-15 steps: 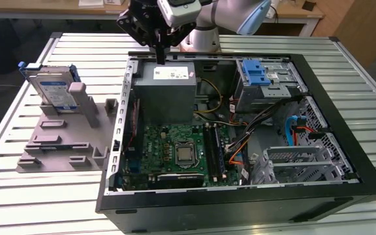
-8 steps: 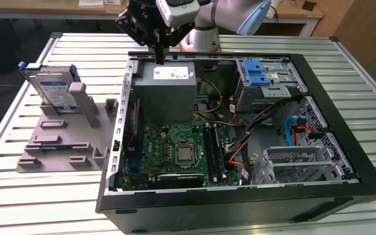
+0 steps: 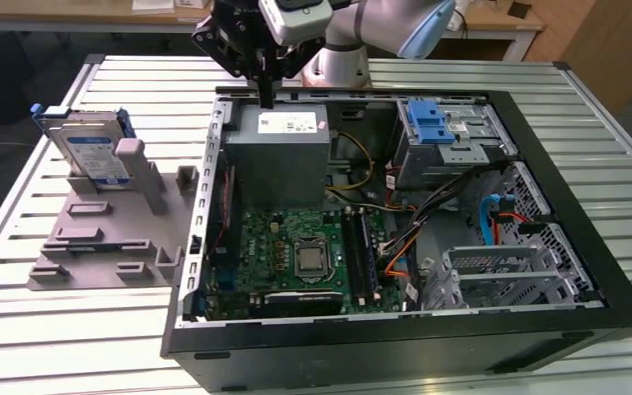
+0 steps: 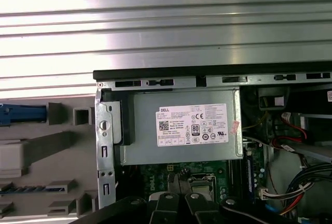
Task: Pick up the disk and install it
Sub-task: 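Reach for the disk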
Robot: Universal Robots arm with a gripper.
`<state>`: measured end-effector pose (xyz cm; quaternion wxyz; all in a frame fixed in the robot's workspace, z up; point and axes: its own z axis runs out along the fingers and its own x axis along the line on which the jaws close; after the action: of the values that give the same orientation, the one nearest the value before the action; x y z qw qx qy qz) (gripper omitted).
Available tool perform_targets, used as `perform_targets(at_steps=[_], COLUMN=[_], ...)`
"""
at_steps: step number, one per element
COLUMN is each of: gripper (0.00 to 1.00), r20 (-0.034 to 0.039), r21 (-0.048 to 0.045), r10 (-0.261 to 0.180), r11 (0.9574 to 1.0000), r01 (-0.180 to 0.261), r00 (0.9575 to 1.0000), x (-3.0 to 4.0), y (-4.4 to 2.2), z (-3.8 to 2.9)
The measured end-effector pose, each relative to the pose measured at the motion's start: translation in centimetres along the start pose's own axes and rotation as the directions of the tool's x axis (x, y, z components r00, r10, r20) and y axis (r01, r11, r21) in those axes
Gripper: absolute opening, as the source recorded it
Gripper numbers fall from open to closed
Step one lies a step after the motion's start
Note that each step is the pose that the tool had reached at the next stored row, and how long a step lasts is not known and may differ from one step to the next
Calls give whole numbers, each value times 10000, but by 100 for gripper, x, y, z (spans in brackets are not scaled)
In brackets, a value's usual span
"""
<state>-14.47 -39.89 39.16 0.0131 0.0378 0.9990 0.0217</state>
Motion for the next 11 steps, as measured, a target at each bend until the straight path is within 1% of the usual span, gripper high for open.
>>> perform_targets(at_steps=[11], gripper=[11], r20=[0], r21=[0], r10=[1], r11=[10000], r01=[-1], r00=[10000], x=[33], y=[-2], z=[1])
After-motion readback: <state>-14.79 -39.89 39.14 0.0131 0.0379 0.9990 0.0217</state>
